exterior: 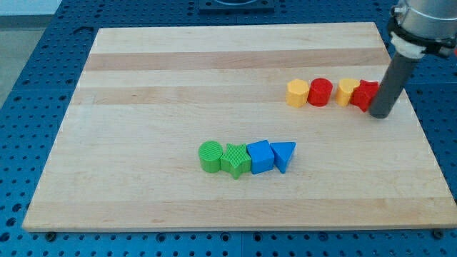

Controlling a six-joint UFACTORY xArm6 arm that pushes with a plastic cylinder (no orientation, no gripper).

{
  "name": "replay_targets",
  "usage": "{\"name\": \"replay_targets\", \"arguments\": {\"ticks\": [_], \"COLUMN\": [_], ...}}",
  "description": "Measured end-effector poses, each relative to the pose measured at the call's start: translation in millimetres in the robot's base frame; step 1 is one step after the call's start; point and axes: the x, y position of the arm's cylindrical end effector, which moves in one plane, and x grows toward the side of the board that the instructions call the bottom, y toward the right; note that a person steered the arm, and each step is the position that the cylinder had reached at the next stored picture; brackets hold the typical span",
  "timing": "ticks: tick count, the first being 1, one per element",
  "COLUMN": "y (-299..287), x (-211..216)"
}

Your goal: Separate the yellow hexagon from the red circle

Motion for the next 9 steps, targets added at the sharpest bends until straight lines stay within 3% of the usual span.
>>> {"name": "replay_targets", "arguments": {"ticks": [1, 3, 5, 6, 9], "y": [-72.4, -72.3, -95.2, -125.9, -231.1], "x": [16.1, 14.7, -31.0, -62.2, -95.4]}}
